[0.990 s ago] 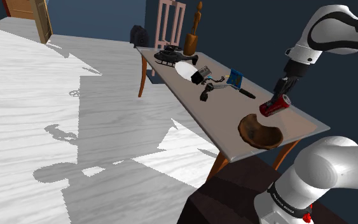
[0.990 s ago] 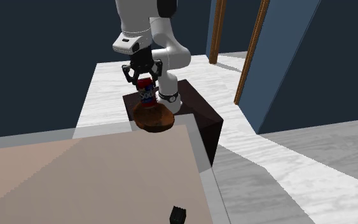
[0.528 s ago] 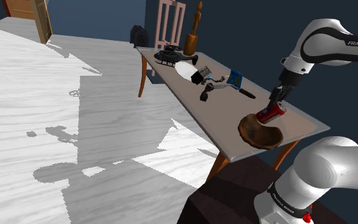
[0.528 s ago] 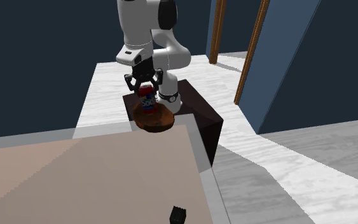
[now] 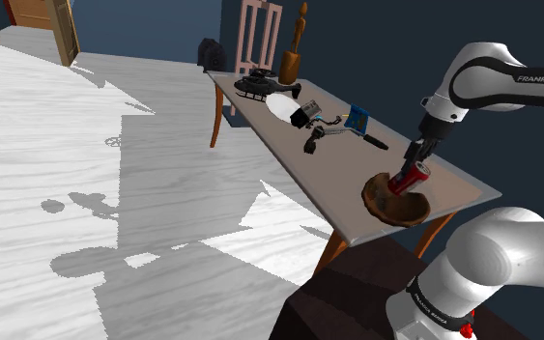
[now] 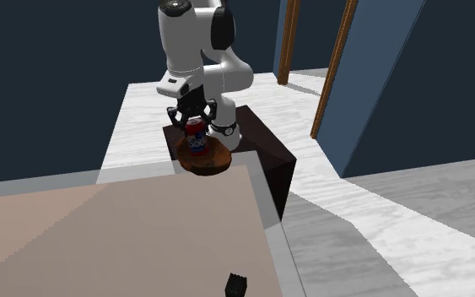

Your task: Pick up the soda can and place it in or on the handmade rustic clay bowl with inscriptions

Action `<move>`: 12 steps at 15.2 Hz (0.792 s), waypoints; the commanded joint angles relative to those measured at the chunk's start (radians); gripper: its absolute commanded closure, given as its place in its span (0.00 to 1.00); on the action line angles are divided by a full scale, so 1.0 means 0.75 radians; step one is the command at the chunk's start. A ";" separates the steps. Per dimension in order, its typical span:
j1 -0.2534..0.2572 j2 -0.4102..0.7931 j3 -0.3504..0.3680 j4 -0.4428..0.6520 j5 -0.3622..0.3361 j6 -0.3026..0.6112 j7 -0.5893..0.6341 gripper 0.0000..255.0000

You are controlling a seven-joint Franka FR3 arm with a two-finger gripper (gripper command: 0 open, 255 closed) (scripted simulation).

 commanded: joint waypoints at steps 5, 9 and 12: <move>0.000 -0.001 0.000 -0.001 0.000 0.001 0.000 0.00; 0.000 -0.001 0.000 -0.001 0.000 0.001 0.000 0.00; 0.010 -0.003 0.023 0.085 0.022 -0.087 -0.003 0.00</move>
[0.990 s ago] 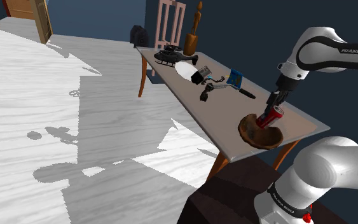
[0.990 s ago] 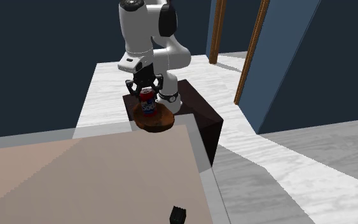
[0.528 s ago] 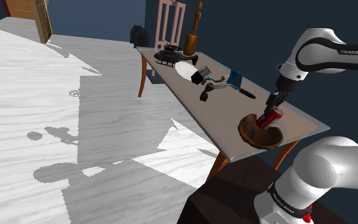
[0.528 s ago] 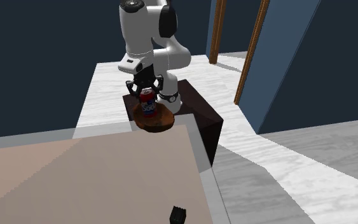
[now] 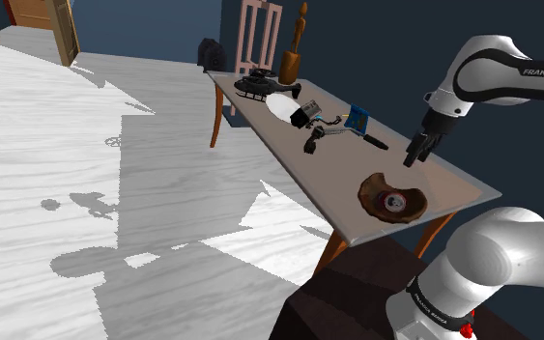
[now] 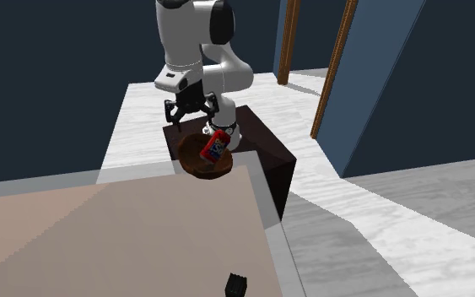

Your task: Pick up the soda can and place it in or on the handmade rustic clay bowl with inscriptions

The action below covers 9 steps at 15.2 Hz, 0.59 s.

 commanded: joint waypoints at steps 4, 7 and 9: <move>0.014 0.004 0.032 0.119 0.031 -0.116 -0.001 0.00; 0.014 0.004 0.032 0.119 0.031 -0.116 -0.001 0.00; 0.014 0.004 0.032 0.119 0.031 -0.116 -0.001 0.00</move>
